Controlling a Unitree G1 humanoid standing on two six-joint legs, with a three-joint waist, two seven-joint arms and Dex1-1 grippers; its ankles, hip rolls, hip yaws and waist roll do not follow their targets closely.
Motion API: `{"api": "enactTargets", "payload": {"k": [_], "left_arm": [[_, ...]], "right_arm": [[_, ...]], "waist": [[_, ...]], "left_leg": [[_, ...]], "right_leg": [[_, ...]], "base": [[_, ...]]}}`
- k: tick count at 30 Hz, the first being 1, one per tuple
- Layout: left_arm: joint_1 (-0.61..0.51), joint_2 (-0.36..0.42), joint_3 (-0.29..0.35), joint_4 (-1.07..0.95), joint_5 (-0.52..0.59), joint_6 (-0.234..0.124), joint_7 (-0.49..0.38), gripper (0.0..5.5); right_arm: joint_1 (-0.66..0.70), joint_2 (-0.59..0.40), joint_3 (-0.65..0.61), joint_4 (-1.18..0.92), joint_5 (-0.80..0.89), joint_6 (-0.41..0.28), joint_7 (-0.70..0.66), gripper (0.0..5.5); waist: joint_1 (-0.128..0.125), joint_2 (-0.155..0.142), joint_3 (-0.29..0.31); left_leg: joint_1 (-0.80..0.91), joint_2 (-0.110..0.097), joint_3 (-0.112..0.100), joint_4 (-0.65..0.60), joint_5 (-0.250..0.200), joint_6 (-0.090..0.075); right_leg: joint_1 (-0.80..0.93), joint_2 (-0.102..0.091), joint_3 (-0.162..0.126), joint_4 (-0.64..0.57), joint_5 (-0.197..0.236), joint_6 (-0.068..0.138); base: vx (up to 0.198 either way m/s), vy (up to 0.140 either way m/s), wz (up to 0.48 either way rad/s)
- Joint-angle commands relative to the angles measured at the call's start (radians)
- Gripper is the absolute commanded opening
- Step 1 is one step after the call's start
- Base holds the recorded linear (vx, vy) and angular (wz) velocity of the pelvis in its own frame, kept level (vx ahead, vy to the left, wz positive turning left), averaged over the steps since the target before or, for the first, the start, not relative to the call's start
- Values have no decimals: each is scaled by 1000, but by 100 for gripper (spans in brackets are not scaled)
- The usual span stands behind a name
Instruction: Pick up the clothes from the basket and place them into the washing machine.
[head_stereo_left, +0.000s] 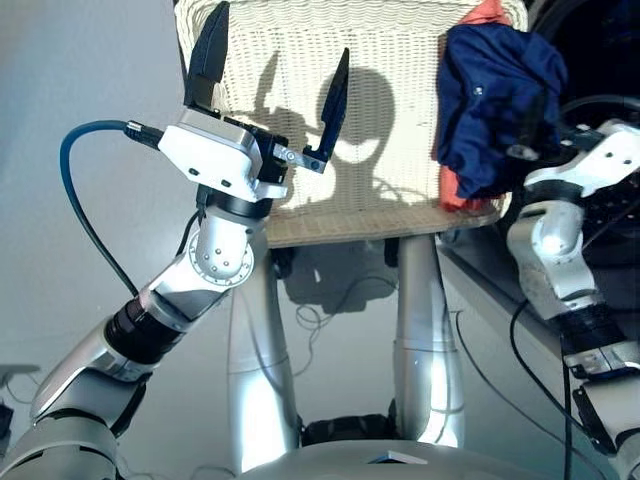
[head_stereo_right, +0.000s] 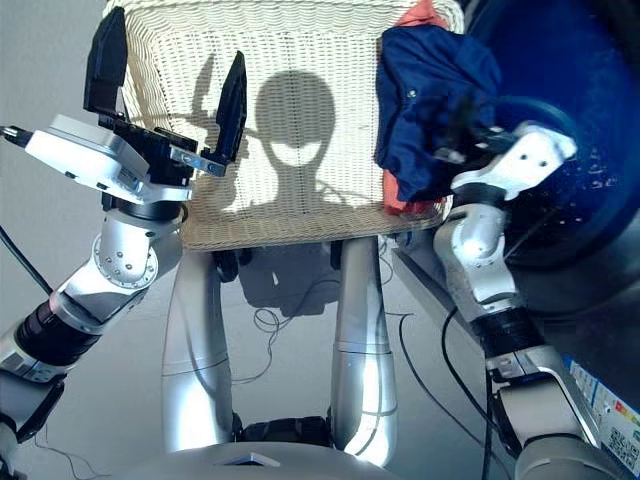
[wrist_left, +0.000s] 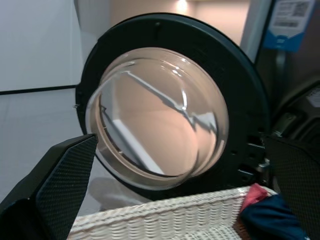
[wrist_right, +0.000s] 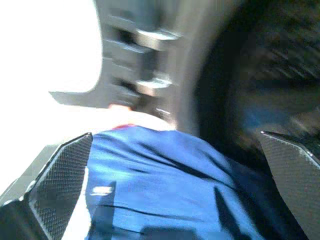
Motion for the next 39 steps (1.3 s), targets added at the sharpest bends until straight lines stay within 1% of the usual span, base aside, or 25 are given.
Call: {"api": "enactTargets", "payload": {"k": [1, 3, 4, 5, 8, 9, 15, 16, 17, 18, 19, 20, 23, 26, 29, 33, 36, 39], "left_arm": [[-21, -23, -8, -56, 60, -36, -3, 550], [-27, -31, -13, -54, 53, -42, -8, 550], [-20, -37, -17, -49, 45, -48, -13, 550], [-31, -38, -17, -47, 36, -56, -17, 550], [-30, -46, -20, -42, 18, -61, -28, 550], [-32, -51, -21, -38, 14, -59, -29, 550], [-20, -81, -8, -32, -15, -57, -37, 550], [-8, -91, -12, -28, -19, -57, -39, 550], [-17, -94, -7, -26, -20, -55, -38, 550], [-17, -93, -7, -26, -20, -55, -38, 550], [-4, -103, -6, -23, -26, -55, -39, 550], [-13, -100, -2, -24, -26, -56, -40, 550], [-11, -104, 0, -21, -24, -51, -33, 550], [-17, -110, -1, -22, -16, -47, -26, 550], [-18, -111, 3, -17, -13, -49, -25, 550], [-21, -106, -1, -23, -15, -51, -31, 550], [-21, -101, -1, -25, -4, -45, -20, 550], [-26, -99, 1, -29, 0, -41, -16, 550]], "right_arm": [[-126, -8, 59, -94, -126, 23, 44, 550], [-202, 20, 116, -35, -154, 53, 49, 550], [-220, 40, 144, -1, -156, 64, 60, 550], [-263, 60, 161, 45, -159, 70, 56, 550], [-336, 85, 206, 148, -189, 108, 78, 550], [-350, 109, 209, 208, -173, 113, 77, 550], [-381, 205, 200, 445, -126, 134, 77, 550], [-373, 223, 197, 491, -118, 144, 79, 550], [-388, 232, 192, 522, -112, 151, 80, 550], [-388, 233, 192, 523, -112, 150, 80, 550], [-381, 251, 178, 593, -103, 154, 71, 550], [-392, 249, 176, 594, -103, 153, 71, 550], [-396, 256, 152, 654, -103, 161, 47, 550], [-420, 261, 121, 775, -99, 170, 10, 550], [-450, 247, 126, 864, -139, 195, 7, 550], [-507, 214, 115, 1027, -204, 229, -35, 550], [-538, 198, 112, 1069, -234, 244, -73, 550], [-546, 194, 98, 1096, -217, 244, -81, 550]], "waist": [[20, -11, -16], [27, -3, -16], [32, 0, -16], [34, 3, -16], [41, 9, -16], [46, 12, -16], [56, 23, -16], [59, 26, -16], [59, 27, -16], [58, 27, -16], [62, 32, -16], [60, 32, -16], [60, 34, -16], [62, 39, -16], [64, 41, -16], [69, 49, -16], [67, 50, -16], [66, 50, -16]], "left_leg": [[41, -9, 21, -104, 48, 4], [47, -9, 23, -107, 49, 5], [72, -8, 22, -96, 16, 1], [51, -8, 26, -114, 53, 6], [50, -8, 25, -113, 53, 7], [49, -8, 24, -112, 54, 8], [38, -10, 22, -102, 53, 8], [59, -10, 19, -85, 18, 3], [34, -12, 19, -98, 52, 7], [34, -12, 19, -97, 52, 7], [53, -11, 15, -81, 17, 2], [30, -12, 16, -96, 53, 6], [25, -12, 17, -93, 52, 5], [18, -13, 18, -92, 51, 3], [12, -12, 18, -88, 50, 2], [8, -13, 14, -87, 50, 0], [6, -12, 15, -89, 50, -1], [3, -12, 14, -85, 47, -1]], "right_leg": [[18, 24, -75, -165, 123, -33], [23, 25, -75, -167, 125, -33], [47, 25, -77, -153, 93, -31], [27, 25, -75, -175, 130, -33], [26, 24, -75, -178, 133, -35], [25, 24, -76, -178, 134, -36], [16, 20, -77, -168, 135, -39], [37, 19, -79, -148, 100, -38], [13, 20, -77, -163, 134, -42], [13, 20, -77, -162, 134, -42], [32, 19, -79, -143, 99, -40], [10, 20, -78, -160, 134, -42], [7, 18, -80, -159, 135, -41], [-1, 16, -81, -155, 134, -41], [-8, 16, -82, -150, 133, -42], [-11, 13, -82, -148, 132, -42], [-12, 11, -84, -151, 131, -43], [-15, 11, -84, -147, 129, -43]], "base": [[0, 0, 0], [38, 3, -16], [0, 0, 0], [0, 0, 0], [-34, 5, 2], [0, 0, 0], [15, -1, 0], [0, 0, 0], [0, 0, 0], [0, 0, 0], [0, 0, 0], [0, 0, 0], [-27, -2, 12], [0, 0, 0], [0, 0, 0], [0, 0, 0], [0, 0, 0], [0, 0, 0]]}}
